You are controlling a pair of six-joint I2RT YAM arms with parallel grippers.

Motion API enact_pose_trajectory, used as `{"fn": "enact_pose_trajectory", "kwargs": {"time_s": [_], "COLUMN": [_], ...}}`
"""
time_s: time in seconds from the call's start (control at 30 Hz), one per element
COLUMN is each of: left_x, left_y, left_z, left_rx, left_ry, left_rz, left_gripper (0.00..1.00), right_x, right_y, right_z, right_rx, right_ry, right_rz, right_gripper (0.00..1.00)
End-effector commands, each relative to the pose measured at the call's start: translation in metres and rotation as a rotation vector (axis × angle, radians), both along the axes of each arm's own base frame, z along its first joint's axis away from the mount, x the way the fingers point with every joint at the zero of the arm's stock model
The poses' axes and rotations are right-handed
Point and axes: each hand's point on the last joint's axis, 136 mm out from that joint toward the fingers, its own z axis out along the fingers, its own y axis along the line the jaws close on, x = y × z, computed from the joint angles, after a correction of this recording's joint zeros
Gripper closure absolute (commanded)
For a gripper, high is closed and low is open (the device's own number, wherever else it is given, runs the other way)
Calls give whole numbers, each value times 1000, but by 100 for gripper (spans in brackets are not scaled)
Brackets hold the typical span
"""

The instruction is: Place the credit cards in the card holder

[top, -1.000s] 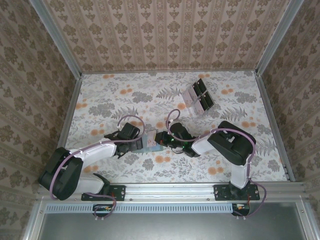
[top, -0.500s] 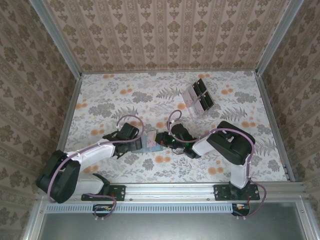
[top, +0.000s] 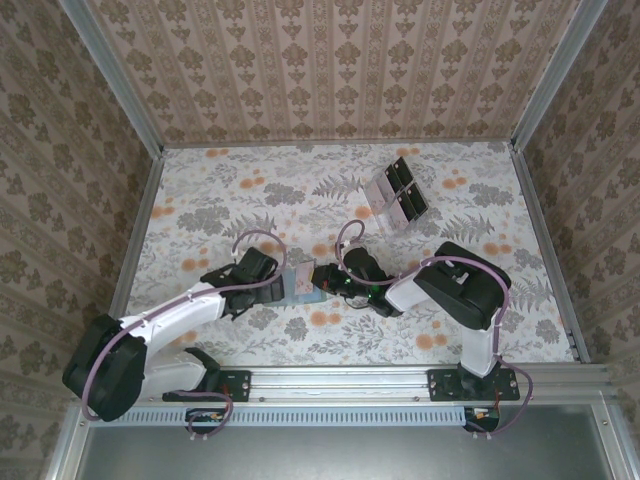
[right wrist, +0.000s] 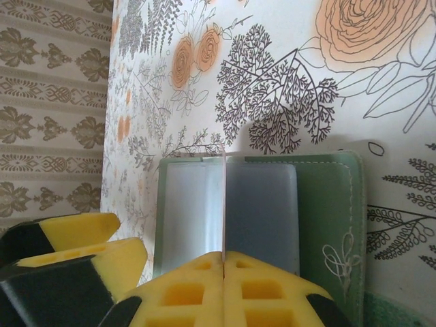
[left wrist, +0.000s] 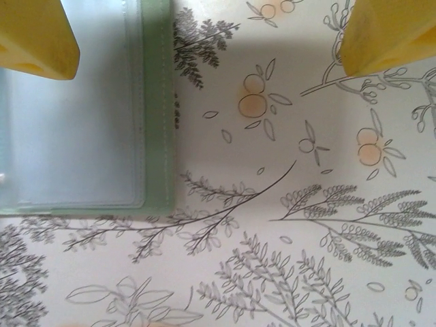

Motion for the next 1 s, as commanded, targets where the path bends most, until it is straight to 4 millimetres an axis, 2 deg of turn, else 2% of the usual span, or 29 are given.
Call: {"fn": "enact_pose_trajectory", "kwargs": {"time_s": [0.0, 0.33, 0.97], "left_x": [-12, -16, -17], "left_y": [20, 25, 25], "left_z": [-14, -28, -30], "left_rx": [75, 101, 101], "left_ry": [38, 71, 73], "left_rz": [60, 89, 93], "left_gripper": [0, 0, 0], "right_x": [0, 2, 7], "right_y": [-2, 1, 7], "right_z": [14, 23, 14], "right_rx": [23, 38, 84], "right_ry": [-20, -34, -38], "right_rz": [8, 21, 14], "right_gripper": [100, 100, 100]}}
